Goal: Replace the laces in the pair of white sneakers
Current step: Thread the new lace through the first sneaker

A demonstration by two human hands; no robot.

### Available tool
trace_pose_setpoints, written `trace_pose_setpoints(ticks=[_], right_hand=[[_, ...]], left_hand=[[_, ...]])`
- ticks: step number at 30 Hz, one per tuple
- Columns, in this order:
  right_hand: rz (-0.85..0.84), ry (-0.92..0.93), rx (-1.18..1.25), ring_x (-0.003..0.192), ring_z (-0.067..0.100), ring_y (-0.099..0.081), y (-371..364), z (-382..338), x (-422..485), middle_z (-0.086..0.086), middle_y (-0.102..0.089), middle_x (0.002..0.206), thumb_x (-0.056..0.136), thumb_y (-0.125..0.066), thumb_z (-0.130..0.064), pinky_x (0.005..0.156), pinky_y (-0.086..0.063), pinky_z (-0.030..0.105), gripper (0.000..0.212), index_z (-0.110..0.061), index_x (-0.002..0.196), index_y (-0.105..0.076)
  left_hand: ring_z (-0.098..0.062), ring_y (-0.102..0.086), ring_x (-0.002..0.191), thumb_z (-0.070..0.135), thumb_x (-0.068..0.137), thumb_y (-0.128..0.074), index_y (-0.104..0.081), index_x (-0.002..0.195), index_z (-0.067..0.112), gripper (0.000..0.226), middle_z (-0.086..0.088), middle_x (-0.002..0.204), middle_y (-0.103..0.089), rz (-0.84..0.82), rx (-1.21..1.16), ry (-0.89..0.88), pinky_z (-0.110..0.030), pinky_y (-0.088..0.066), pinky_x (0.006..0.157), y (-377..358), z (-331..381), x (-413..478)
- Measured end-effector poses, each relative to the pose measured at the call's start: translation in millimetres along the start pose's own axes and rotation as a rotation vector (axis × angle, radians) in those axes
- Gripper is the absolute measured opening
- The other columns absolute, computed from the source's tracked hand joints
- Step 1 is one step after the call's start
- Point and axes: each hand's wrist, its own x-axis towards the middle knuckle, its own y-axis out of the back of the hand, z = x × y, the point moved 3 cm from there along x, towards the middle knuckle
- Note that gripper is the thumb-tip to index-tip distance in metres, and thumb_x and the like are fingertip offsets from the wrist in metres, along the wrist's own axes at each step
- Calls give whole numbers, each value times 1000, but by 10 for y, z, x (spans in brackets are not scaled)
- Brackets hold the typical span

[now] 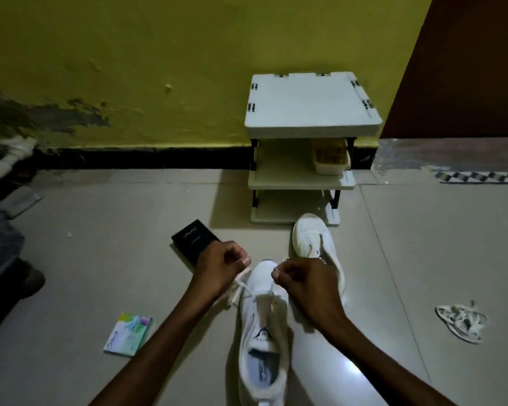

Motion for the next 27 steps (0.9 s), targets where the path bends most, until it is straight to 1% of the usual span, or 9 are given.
trace_pose_setpoints(ticks=[2,4,7,9,11,14,18,22,27], right_hand=[[48,105,45,71,-6,-65,268,-413,145,-17,-70,72,82,-75,-28,65,-49,11,5,-26,78,-76],[65,191,99,74,-4,-64,541,-882,271,-17,-70,74,82,-74,-29,67,-51,13,4,-29,78,-75],[57,272,295,72,6,-68,947,-1566,460,-8,-74,77,81,-75,-23,67,-56,23,2,-24,80,-77],[58,318,370,71,7,-69,1185,-1957,541,-5,-75,76,80,-75,-23,62,-55,22,6,-18,83,-78],[67,360,420,64,3,-64,1405,-2297,590,-2,-73,73,79,-75,-23,53,-49,18,11,-13,84,-78],[81,404,452,65,5,-62,1617,-2635,647,6,-73,75,79,-75,-23,55,-49,21,12,-11,84,-77],[110,469,437,66,1,-61,1844,-3027,670,1,-73,75,79,-77,-26,54,-45,18,11,-15,81,-78],[113,505,428,68,1,-62,1937,-3228,625,-1,-73,75,79,-76,-26,58,-43,23,10,-16,80,-78],[82,492,487,73,-1,-65,1909,-3250,558,-3,-74,78,77,-74,-27,63,-43,25,12,-17,83,-78]], left_hand=[[-3,-65,69,15,85,-73,-70,75,16,10,4,73,-71,99,-165,-36,-16,-46,64,195,356,-36],[0,-65,71,16,86,-72,-72,84,13,3,5,76,-72,123,-361,-110,-11,-47,62,418,761,-53],[-3,-64,70,15,82,-73,-73,92,11,11,4,77,-72,185,-585,-253,-15,-48,62,803,1404,-24],[-4,-66,72,19,77,-74,-73,94,12,18,3,80,-74,202,-694,-288,-17,-51,63,1016,1773,-9],[-7,-68,74,22,74,-74,-72,94,12,22,1,82,-74,210,-776,-321,-19,-53,63,1227,2113,-7],[-10,-68,76,19,79,-74,-73,95,11,18,-2,84,-75,244,-794,-388,-19,-52,64,1447,2486,-22],[-14,-68,85,23,79,-76,-77,92,15,15,0,88,-76,300,-737,-480,-29,-50,71,1725,2884,-50],[-13,-64,77,22,77,-78,-78,88,17,12,-1,83,-75,311,-703,-541,-29,-49,70,1880,3101,-91],[-14,-59,73,21,73,-79,-78,86,14,15,-9,82,-74,268,-725,-542,-28,-47,67,1888,3119,-134]])
